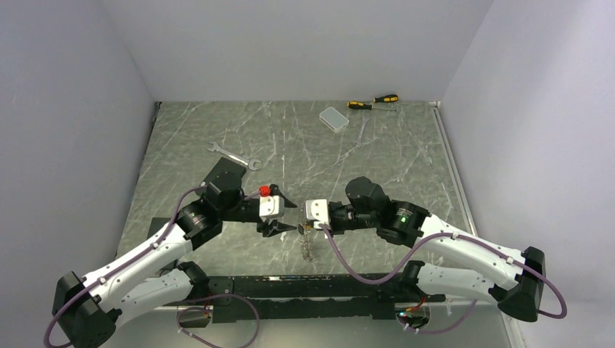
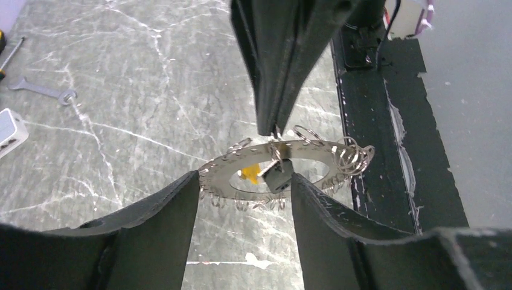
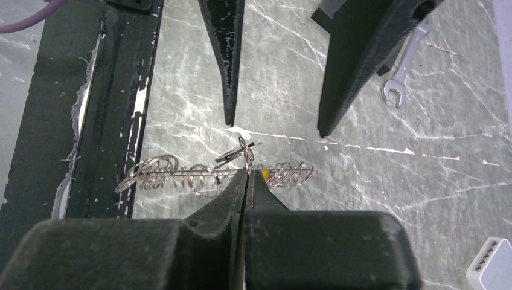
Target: Put the keys on the keyring
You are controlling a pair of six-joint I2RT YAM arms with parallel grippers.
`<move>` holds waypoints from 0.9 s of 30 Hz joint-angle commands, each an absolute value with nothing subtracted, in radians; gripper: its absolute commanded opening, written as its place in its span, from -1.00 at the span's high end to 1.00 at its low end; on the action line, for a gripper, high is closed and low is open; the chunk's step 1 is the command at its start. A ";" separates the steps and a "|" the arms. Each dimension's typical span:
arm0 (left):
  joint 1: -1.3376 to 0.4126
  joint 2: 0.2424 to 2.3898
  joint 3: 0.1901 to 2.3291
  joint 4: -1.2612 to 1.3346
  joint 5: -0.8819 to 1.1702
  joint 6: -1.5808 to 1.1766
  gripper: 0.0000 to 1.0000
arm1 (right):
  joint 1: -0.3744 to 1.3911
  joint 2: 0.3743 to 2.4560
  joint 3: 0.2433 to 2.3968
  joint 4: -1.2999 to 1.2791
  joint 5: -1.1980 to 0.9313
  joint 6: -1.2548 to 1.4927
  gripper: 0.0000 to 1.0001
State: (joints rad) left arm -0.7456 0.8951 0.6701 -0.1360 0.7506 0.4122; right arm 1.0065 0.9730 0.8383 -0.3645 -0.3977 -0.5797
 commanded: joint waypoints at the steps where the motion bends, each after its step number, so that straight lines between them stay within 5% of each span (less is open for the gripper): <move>1: -0.729 0.885 0.681 -0.042 0.675 0.300 -0.31 | 1.003 0.950 0.853 -0.288 -0.399 -0.586 1.00; 6: -0.696 0.929 0.725 -0.030 0.621 0.173 -0.98 | 1.003 0.947 0.854 -0.284 -0.398 -0.590 1.00; 18: -0.662 0.823 0.702 0.082 0.431 0.115 -0.99 | 1.003 0.926 0.838 -0.274 -0.385 -0.594 1.00; 27: -0.662 0.774 0.632 0.147 0.500 0.179 -0.99 | 1.003 0.920 0.815 -0.233 -0.369 -0.594 1.00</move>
State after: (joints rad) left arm -0.6659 0.8234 0.6777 0.0620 0.4732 0.1650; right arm 1.0065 0.9474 0.8169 -0.3271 -0.3744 -0.5838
